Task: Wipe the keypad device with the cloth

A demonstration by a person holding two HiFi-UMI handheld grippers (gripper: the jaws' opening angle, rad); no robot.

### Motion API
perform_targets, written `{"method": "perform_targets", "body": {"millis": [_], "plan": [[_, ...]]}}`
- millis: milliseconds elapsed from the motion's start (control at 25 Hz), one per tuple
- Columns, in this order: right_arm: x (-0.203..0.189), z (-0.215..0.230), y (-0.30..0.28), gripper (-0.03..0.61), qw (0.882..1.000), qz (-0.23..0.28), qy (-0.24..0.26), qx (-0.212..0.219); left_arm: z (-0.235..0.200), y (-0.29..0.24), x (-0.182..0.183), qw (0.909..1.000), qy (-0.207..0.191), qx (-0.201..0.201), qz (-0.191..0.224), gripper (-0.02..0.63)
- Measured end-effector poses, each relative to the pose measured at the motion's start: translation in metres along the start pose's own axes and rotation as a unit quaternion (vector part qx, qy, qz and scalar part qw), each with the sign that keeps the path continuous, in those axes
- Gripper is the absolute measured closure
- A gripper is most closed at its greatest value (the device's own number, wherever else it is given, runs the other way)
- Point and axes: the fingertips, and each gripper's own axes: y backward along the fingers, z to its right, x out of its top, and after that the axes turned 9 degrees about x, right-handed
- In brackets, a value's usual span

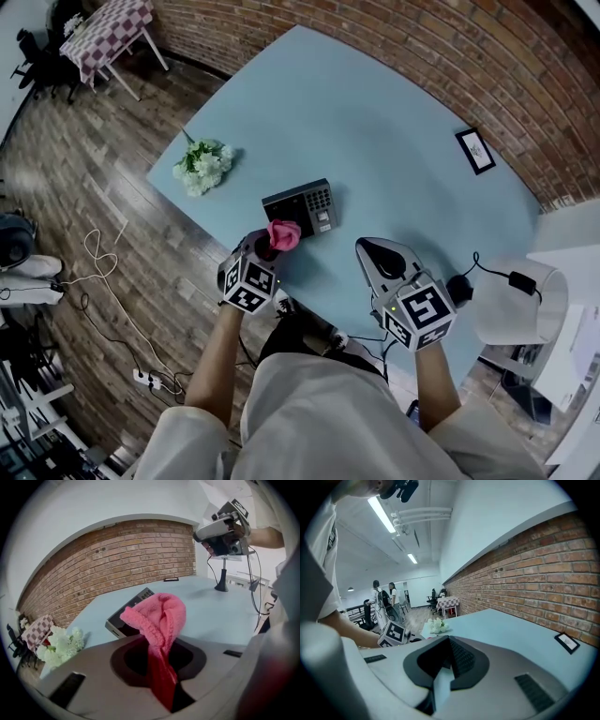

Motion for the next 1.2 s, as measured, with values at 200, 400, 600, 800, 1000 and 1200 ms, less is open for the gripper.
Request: {"method": "perform_targets", "body": {"millis": [200, 400, 600, 800, 1000, 1200], "plan": [[0.002, -0.004, -0.003, 0.568, 1.000, 0.007, 0.000, 0.004, 0.013, -0.002, -0.012, 0.9998, 0.008, -0.011, -0.014, 0.512], [0.003, -0.001, 0.002, 0.568, 1.000, 0.008, -0.002, 0.003, 0.026, -0.004, -0.022, 0.9989, 0.025, -0.029, -0.025, 0.512], [0.008, 0.000, 0.011, 0.568, 1.000, 0.020, -0.005, -0.001, 0.017, 0.001, -0.011, 0.9982, 0.056, -0.017, -0.016, 0.512], [0.008, 0.003, 0.021, 0.568, 1.000, 0.026, -0.011, -0.004, -0.017, 0.015, 0.050, 0.9947, 0.084, 0.017, 0.057, 0.512], [0.005, 0.005, 0.027, 0.568, 0.999, 0.028, -0.017, -0.009, -0.054, 0.013, 0.092, 0.9932, 0.070, 0.051, 0.077, 0.512], [0.004, 0.007, 0.031, 0.568, 0.999, 0.029, -0.020, -0.014, -0.065, -0.002, 0.097, 0.9937, 0.072, 0.059, 0.064, 0.512]]}}
